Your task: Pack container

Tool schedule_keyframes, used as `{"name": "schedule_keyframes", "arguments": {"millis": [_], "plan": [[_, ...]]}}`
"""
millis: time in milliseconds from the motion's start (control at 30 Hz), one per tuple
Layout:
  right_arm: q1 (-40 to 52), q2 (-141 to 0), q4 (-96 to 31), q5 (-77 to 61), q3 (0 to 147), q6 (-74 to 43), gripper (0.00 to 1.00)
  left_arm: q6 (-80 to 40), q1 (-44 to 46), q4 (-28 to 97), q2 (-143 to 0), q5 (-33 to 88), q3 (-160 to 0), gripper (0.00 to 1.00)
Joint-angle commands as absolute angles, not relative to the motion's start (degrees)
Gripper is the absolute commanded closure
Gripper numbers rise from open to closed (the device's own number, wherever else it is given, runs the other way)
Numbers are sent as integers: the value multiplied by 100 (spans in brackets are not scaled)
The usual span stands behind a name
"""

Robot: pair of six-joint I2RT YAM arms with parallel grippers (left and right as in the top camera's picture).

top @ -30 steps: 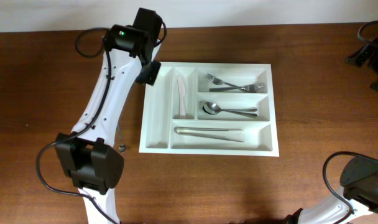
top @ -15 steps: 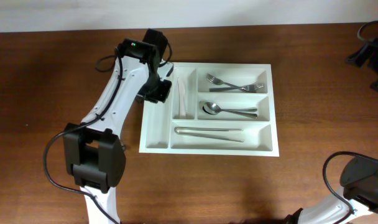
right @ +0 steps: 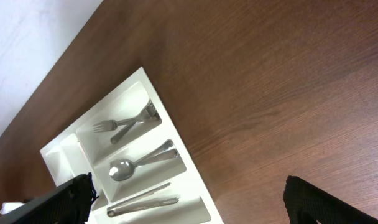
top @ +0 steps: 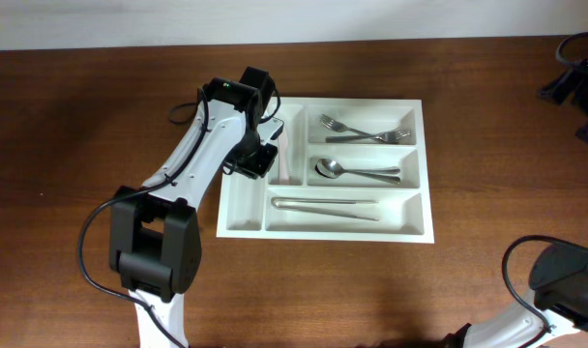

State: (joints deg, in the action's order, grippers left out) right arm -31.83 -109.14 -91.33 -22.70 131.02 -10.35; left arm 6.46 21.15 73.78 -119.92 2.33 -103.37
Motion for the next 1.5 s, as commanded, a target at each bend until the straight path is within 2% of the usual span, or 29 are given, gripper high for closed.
{"name": "schedule_keyframes", "arguments": {"millis": [0,67,300,367,467,600,867,1000,1100,1133,1200,1467], "plan": [[-3190,-10938,-9131,-2357,13072,-1039,1,910,2095,7435,-12027,36,-10355,70],[-3190,-10938,-9131,-2355,13072,-1039,1,913,2095,7819,-12018,-178,-10650,65],[-3190,-10938,-9131,-2357,13072,-1039,1,766,1990,9255,-12018,-1050,-12272,65],[-3190,-10938,-9131,-2357,13072,-1039,1,635,1802,9515,-12018,-1037,-12630,51],[-3190,-10938,-9131,-2355,13072,-1039,1,320,1444,9671,-12020,-1031,-12680,38],[-3190,-10938,-9131,-2355,13072,-1039,1,255,836,9671,-12022,-615,-12503,33],[-3190,-10938,-9131,-2355,13072,-1039,1,290,-445,9334,-12031,888,-11749,33],[-3190,-10938,-9131,-2357,13072,-1039,1,989,-657,9271,-12031,2193,-11310,34],[-3190,-10938,-9131,-2357,13072,-1039,1,1007,-655,9371,-12031,2281,-10881,35],[-3190,-10938,-9131,-2357,13072,-1039,1,1127,-655,9411,-12031,2405,-10560,42],[-3190,-10938,-9131,-2357,13072,-1039,1,1330,-655,9454,-12031,2676,-10287,49],[-3190,-10938,-9131,-2357,13072,-1039,1,1382,-661,9609,-12029,2808,-9894,58]]}}
